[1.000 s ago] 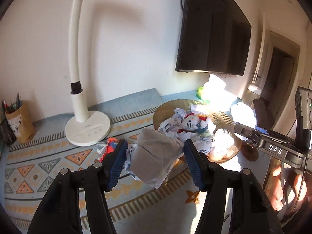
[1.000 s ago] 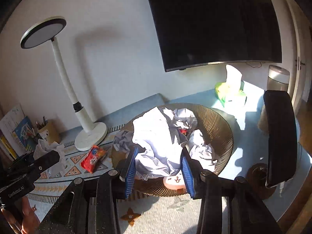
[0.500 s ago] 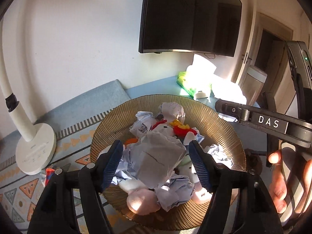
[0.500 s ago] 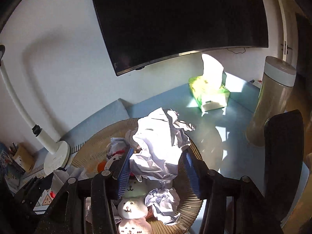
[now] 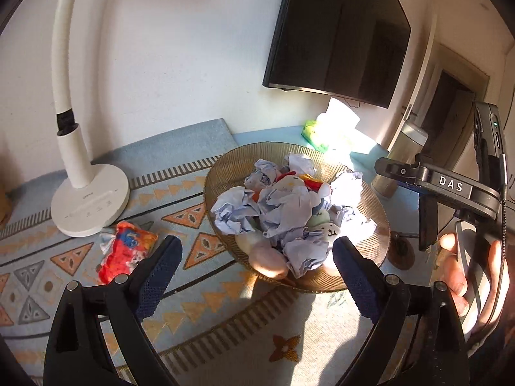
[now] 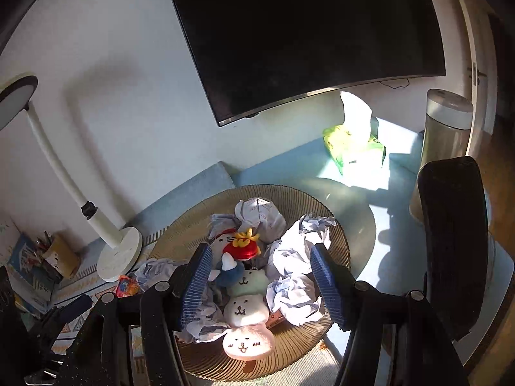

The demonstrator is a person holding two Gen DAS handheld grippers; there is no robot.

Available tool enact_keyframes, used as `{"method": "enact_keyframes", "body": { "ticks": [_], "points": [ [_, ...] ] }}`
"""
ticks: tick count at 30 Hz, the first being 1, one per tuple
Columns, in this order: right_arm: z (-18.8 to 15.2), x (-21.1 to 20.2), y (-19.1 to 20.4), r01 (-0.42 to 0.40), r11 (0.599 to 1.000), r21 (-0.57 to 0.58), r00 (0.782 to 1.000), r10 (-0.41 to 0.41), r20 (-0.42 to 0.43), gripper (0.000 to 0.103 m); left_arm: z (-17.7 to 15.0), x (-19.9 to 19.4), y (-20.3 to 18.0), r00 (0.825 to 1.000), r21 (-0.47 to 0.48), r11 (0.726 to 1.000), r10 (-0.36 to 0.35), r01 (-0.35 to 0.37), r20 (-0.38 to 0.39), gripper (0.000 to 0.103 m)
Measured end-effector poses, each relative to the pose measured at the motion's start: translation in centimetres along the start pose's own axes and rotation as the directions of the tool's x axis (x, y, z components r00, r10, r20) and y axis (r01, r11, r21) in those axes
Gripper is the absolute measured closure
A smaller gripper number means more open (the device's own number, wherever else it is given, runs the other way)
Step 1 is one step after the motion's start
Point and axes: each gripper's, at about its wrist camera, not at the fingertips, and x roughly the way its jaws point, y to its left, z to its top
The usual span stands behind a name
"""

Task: Organize objects
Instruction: 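Move both open tools back toward the red snack bag by the lamp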

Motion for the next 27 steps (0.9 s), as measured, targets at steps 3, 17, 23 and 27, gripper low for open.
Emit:
{"method": "enact_keyframes", "body": {
  "ticks": [3,17,23,27],
  "points": [
    [-1.5,-2.3,2.8,-0.055,0.997,-0.055,0.998,0.057,0.022,0.038,-1.4,-4.0,2.6,0.998,-0.058,0.997,0.048,-0.046,0.044,0.008],
    [-14.3,1.6,15.2,-0.238,0.927,-0.291,0.969,0.206,-0.139,0.026,-10.3,-8.5,14.0,0.915,-0.214,0.894,0.403,-0.394,-0.001,0.001],
    [-16.8,5.0,15.6,-0.203,0.924,-0.325,0.973,0.155,-0.169,0.026,-12.2,-6.5,15.6,0.915,-0.252,0.88,0.399,-0.401,-0.063,0.001],
    [-17.1,6.1,15.4,-0.181,0.93,-0.32,0.975,0.126,-0.185,0.026,-12.2,-6.4,14.7,0.909,-0.212,0.885,0.414,-0.415,-0.05,0.001]
  ]
}}
